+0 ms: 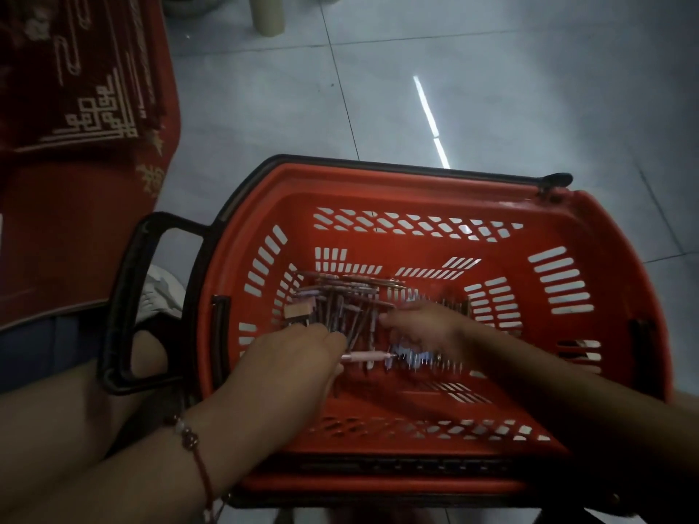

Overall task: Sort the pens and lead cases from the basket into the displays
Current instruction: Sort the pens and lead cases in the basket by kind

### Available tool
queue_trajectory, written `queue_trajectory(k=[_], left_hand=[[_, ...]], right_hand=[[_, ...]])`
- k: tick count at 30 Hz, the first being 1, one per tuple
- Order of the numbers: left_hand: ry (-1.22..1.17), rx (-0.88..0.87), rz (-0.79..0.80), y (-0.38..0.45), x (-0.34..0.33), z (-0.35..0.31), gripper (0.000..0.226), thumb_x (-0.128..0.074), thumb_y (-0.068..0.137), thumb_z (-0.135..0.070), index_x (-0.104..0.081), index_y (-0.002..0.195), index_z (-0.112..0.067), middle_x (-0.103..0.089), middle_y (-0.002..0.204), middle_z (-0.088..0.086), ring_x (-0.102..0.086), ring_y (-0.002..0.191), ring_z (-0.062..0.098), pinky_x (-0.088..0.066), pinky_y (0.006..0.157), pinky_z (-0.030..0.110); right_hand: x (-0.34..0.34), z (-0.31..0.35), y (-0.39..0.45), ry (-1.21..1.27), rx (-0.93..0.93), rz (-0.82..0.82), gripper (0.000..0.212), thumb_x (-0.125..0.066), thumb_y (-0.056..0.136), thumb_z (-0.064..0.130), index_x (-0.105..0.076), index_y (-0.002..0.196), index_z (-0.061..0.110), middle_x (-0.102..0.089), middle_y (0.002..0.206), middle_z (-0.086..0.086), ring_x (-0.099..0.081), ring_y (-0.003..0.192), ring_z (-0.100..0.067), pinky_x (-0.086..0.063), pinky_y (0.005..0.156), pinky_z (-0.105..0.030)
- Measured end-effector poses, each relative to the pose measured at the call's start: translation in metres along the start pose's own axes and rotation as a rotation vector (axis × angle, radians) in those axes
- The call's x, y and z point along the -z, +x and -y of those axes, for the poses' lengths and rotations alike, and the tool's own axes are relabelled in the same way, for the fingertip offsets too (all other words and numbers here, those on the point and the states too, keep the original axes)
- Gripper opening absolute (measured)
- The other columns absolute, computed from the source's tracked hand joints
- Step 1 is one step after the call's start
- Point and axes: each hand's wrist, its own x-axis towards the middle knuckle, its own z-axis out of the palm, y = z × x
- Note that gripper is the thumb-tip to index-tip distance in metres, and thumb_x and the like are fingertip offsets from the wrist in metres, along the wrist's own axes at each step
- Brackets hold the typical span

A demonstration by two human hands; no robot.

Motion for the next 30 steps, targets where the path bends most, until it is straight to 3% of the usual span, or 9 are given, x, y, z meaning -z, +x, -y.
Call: queue_trajectory(k=[2, 5, 9, 13, 18, 22, 26, 28, 30], left_hand=[[0.017, -0.012, -0.018, -0.001, 0.001, -0.001, 0.015, -0.043, 0.101, -0.039, -0.051, 0.111, -0.03, -0.057, 0.11, -0.01, -0.055, 0.101, 0.012, -0.046, 0.081, 0.029], [0.025, -0.048, -0.033, -0.004, -0.001, -0.004, 0.015, -0.043, 0.101, -0.039, -0.052, 0.108, -0.029, -0.058, 0.109, -0.009, -0.056, 0.099, 0.013, -0.047, 0.08, 0.031], [0.007, -0.053, -0.091, -0.008, -0.001, -0.012, 0.019, -0.038, 0.101, -0.044, -0.05, 0.107, -0.03, -0.059, 0.1, -0.008, -0.051, 0.081, 0.013, -0.035, 0.064, 0.029], [0.064, -0.093, -0.132, -0.007, 0.002, -0.019, 0.022, -0.034, 0.102, -0.044, -0.048, 0.11, -0.028, -0.061, 0.102, -0.006, -0.057, 0.085, 0.016, -0.03, 0.063, 0.029], [-0.064, -0.092, -0.132, -0.012, 0.001, -0.029, 0.021, -0.035, 0.102, -0.042, -0.047, 0.11, -0.028, -0.063, 0.1, -0.005, -0.06, 0.087, 0.016, -0.034, 0.067, 0.029], [-0.015, -0.134, -0.133, -0.015, 0.002, -0.034, 0.026, -0.034, 0.102, -0.042, -0.046, 0.121, -0.028, -0.063, 0.102, -0.005, -0.06, 0.09, 0.016, -0.033, 0.065, 0.029], [0.009, -0.131, -0.149, -0.017, 0.008, -0.03, 0.017, -0.032, 0.102, -0.047, -0.041, 0.102, -0.032, -0.056, 0.088, -0.011, -0.048, 0.071, 0.009, -0.025, 0.055, 0.026], [-0.005, -0.123, -0.182, -0.017, 0.013, -0.027, 0.016, -0.034, 0.102, -0.047, -0.041, 0.099, -0.032, -0.049, 0.083, -0.015, -0.042, 0.067, 0.006, -0.022, 0.053, 0.023], [-0.021, -0.127, -0.198, -0.017, 0.018, -0.025, 0.016, -0.036, 0.102, -0.047, -0.041, 0.097, -0.032, -0.042, 0.078, -0.017, -0.038, 0.061, 0.004, -0.02, 0.05, 0.018]], right_hand=[[-0.001, 0.019, -0.034, 0.099, 0.055, 0.183, 0.027, -0.059, 0.098, 0.035, -0.066, 0.112, 0.013, -0.066, 0.088, -0.002, -0.059, 0.077, -0.014, -0.049, 0.064, -0.023], [-0.001, 0.032, -0.074, -0.03, 0.143, 0.295, 0.027, -0.058, 0.098, 0.032, -0.065, 0.118, 0.014, -0.071, 0.099, -0.006, -0.062, 0.08, -0.014, -0.049, 0.066, -0.023], [0.005, 0.026, -0.102, 0.093, 0.18, 0.265, 0.021, -0.059, 0.097, 0.015, -0.066, 0.116, 0.009, -0.069, 0.097, -0.005, -0.059, 0.078, -0.012, -0.046, 0.065, -0.022], [0.007, 0.015, -0.115, 0.323, 0.243, 0.217, 0.023, -0.067, 0.088, 0.017, -0.069, 0.109, 0.01, -0.067, 0.094, -0.006, -0.058, 0.08, -0.017, -0.044, 0.07, -0.029], [-0.02, 0.01, -0.133, 0.587, 0.349, 0.161, 0.024, -0.067, 0.089, 0.015, -0.066, 0.112, 0.008, -0.068, 0.096, -0.006, -0.063, 0.08, -0.012, -0.048, 0.074, -0.027], [-0.024, 0.011, -0.144, 0.426, 0.363, 0.005, 0.022, -0.068, 0.09, 0.015, -0.068, 0.109, 0.004, -0.069, 0.089, -0.007, -0.062, 0.073, -0.012, -0.051, 0.067, -0.025], [-0.004, 0.012, -0.161, 0.41, 0.336, -0.021, 0.015, -0.063, 0.091, 0.009, -0.065, 0.104, 0.002, -0.068, 0.082, -0.006, -0.061, 0.068, -0.013, -0.052, 0.061, -0.022], [0.01, 0.013, -0.171, 0.245, 0.344, -0.058, 0.011, -0.062, 0.093, 0.009, -0.065, 0.1, 0.003, -0.071, 0.086, -0.006, -0.064, 0.072, -0.016, -0.055, 0.064, -0.024], [0.018, 0.015, -0.177, -0.12, 0.344, -0.058, 0.012, -0.064, 0.093, 0.015, -0.067, 0.104, 0.01, -0.074, 0.095, -0.004, -0.069, 0.081, -0.016, -0.057, 0.071, -0.027]])
